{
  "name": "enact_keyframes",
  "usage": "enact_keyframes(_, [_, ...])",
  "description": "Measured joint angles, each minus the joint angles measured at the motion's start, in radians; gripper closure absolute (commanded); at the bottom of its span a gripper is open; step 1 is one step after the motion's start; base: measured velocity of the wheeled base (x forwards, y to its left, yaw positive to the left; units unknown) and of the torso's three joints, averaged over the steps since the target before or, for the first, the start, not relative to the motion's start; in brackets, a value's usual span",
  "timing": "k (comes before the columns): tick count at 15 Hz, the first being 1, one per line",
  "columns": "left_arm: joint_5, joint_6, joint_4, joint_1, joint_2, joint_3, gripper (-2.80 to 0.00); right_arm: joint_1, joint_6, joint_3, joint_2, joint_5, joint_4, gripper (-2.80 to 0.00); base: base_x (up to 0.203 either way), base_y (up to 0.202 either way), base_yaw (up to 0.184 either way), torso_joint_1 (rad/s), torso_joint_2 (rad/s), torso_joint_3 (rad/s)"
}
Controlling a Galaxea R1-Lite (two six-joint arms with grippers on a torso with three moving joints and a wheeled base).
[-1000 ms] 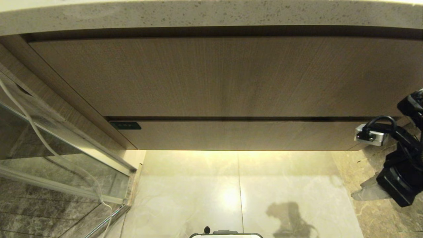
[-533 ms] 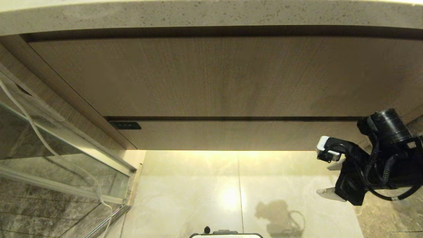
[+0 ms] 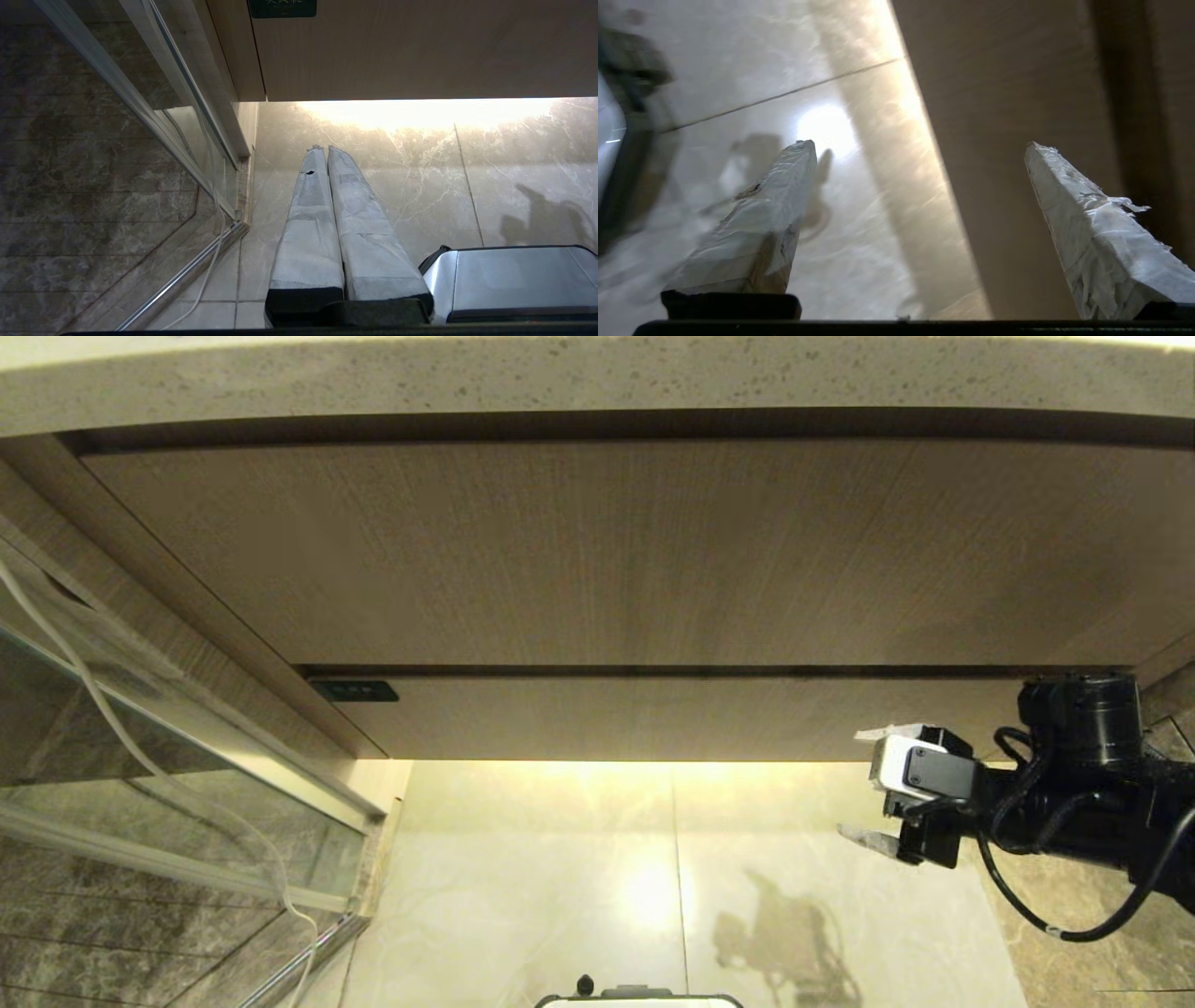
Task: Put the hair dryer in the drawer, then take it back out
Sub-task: Pull open the drawer
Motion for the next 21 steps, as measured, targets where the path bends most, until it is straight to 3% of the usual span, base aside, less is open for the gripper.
enact_keyframes(4, [0.0, 0.001, 0.0, 0.0, 0.0, 0.0, 0.0, -0.039, -0.133, 0.0, 0.079, 0.049, -0.199, -2.8, 0.0, 0.0, 0.0, 0.0, 0.0, 0.0])
enact_keyframes(8, [0.0, 0.0, 0.0, 0.0, 0.0, 0.0, 0.0, -0.045, -0.142, 0.001, 0.124, 0.081, -0.212, -2.8, 0.0, 0.0, 0.0, 0.0, 0.0, 0.0])
enact_keyframes(21, [0.0, 0.001, 0.0, 0.0, 0.0, 0.0, 0.0, -0.046, -0.163, -0.2, 0.318, 0.022, -0.302, -2.8, 0.0, 0.0, 0.0, 0.0, 0.0, 0.0])
